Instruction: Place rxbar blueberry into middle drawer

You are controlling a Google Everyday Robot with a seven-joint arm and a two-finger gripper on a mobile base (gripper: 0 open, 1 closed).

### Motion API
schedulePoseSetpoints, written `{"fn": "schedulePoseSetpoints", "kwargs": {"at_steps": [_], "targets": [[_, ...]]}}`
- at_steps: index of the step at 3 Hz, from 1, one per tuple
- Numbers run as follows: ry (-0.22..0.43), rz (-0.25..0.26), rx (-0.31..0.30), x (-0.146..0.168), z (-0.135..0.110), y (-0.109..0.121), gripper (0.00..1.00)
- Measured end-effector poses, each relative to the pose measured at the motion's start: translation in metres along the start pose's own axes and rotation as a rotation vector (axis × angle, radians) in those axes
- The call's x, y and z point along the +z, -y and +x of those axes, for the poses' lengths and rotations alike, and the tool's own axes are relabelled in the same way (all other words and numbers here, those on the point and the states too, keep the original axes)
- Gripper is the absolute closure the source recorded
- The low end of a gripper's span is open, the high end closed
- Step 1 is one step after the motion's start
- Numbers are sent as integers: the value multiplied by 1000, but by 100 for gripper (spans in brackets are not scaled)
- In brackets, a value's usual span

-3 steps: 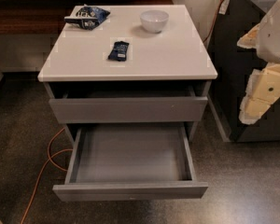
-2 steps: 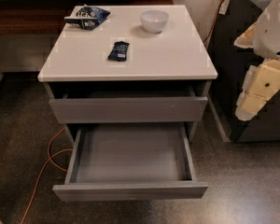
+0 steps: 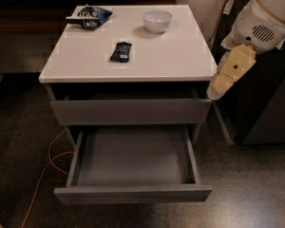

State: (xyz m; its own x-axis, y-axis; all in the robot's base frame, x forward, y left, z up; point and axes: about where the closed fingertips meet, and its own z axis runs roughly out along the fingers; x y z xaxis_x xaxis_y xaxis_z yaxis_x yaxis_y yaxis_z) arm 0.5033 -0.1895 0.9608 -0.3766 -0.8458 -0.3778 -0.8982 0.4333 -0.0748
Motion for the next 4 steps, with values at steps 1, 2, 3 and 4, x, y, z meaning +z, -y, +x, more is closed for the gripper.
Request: {"fn": "schedulePoseSetpoints", "kwargs": {"at_steps": [1,2,3,4], "targets": [[65,-15,151,31,-45,31,0],[70,-4,255,53,-74,49,0],[34,1,350,76,-97,70,0],[10,-15,467,109,-122,94,0]]}}
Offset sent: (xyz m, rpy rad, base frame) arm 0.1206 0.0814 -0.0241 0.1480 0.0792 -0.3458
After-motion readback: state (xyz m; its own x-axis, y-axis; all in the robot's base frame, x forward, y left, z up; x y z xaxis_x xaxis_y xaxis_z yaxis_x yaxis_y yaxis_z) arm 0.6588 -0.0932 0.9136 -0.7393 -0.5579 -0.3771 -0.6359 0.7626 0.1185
